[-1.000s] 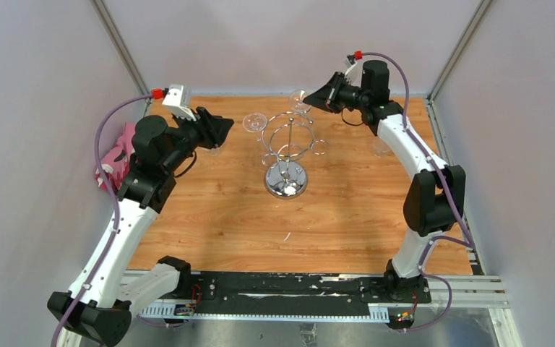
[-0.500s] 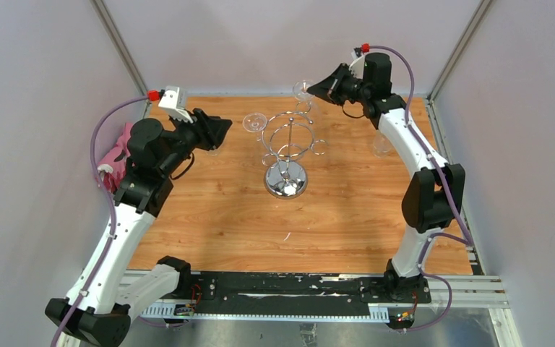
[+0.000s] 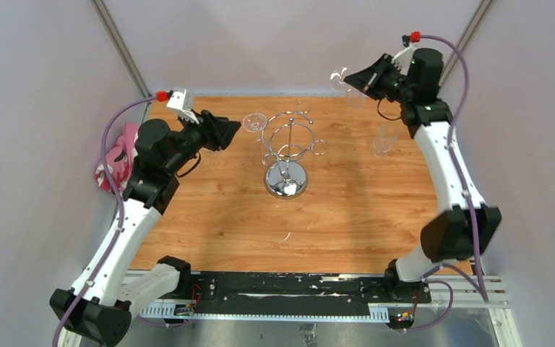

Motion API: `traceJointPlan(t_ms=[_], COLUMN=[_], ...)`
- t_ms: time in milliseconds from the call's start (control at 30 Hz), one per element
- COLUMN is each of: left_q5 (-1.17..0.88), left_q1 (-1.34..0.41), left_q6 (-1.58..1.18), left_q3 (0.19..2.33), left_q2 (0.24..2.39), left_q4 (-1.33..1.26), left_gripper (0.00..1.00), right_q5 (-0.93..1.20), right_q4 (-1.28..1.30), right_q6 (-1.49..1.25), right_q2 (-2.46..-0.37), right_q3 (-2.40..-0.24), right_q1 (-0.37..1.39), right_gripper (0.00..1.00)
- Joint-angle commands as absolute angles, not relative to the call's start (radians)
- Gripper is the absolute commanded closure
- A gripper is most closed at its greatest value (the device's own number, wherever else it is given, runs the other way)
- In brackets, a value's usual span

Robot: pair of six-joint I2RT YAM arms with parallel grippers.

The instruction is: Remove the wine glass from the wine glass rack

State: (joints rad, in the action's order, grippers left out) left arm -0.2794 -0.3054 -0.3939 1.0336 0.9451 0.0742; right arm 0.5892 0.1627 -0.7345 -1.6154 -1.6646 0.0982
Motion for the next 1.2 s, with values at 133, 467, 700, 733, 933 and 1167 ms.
traceJointPlan(t_ms=[133, 467, 700, 733, 933, 1167], left_q5=[-0.527, -0.780, -0.840, -0.846, -0.845, -0.834], left_q1=[-0.311, -0.310, -0.299, -0.299, -0.298, -0.299], left_q6=[-0.541, -1.066, -1.496, -1.487, -1.487, -1.499], left_q3=[1.092, 1.133, 1.218, 1.221, 1.237, 1.232], left_q2=[1.082, 1.303, 1.536, 1.544, 1.560, 1.558], left_q4=[-0.265, -1.053, -1.582, -1.582, -1.581, -1.580], left_gripper=[0.43, 0.40, 0.37, 0.37, 0.36, 0.36], right_q5=[0.724, 0.893, 0.930, 0.926, 0.889, 0.884], right_q4=[-0.014, -0.459, -0.846, -0.905, -1.232, -1.261], right_q6=[-0.737, -1.061, -1.380, -1.428, -1.727, -1.735], right_q2=[-1.133, -0.871, -0.907, -0.919, -1.026, -1.093], right_q3=[-1.445, -1.259, -1.246, -1.243, -1.247, -1.262], right_q1=[0.099, 0.100, 0.098, 0.100, 0.111, 0.207], right_gripper=[1.00, 1.00, 1.00, 1.00, 1.00, 1.00])
